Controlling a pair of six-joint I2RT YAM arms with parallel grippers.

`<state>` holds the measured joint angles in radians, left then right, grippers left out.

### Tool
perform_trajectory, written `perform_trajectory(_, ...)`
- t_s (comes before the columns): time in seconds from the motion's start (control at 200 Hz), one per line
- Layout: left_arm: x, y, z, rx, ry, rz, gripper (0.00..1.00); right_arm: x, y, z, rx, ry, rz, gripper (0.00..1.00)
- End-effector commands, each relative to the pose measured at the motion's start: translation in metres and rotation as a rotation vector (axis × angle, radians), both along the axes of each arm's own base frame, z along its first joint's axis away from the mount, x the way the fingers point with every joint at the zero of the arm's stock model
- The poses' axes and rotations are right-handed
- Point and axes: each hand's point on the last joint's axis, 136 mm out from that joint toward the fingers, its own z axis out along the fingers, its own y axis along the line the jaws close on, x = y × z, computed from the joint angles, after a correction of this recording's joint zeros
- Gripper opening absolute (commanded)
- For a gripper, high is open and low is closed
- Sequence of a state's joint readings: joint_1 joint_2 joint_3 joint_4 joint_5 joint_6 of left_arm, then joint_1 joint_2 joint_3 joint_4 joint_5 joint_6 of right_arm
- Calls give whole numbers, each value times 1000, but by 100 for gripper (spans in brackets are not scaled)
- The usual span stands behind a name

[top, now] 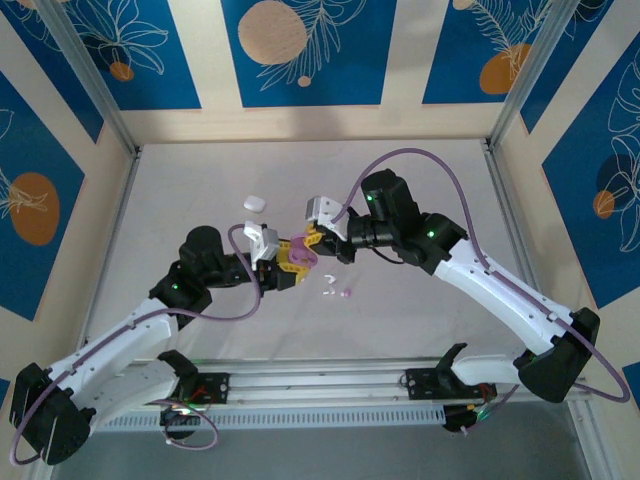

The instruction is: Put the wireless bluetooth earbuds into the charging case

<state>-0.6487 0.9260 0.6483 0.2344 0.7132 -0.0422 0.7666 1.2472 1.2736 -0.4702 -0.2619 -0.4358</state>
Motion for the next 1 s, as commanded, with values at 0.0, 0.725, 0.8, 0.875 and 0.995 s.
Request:
perform_trajectory(0.0,-6,-1,17,-31,-57,-18,30,-8,-1,26,56,-5,4,26)
perform_trajectory(0.725,7,36,39,-167,-158,244,26,28,-133,-163,-72,1274,-1069,31)
perform_trajectory(0.8,5,36,39,-173,-153,239,26,17,-129,-201,-186,1333,-1141,30)
perform_trajectory(0.875,4,36,39,-175,-152,233,26,8,-117,-227,-242,1387,-1144,30)
perform_trajectory(0.995,2,35,38,-174,-147,224,26,3,-105,-254,-259,1462,-1152,30)
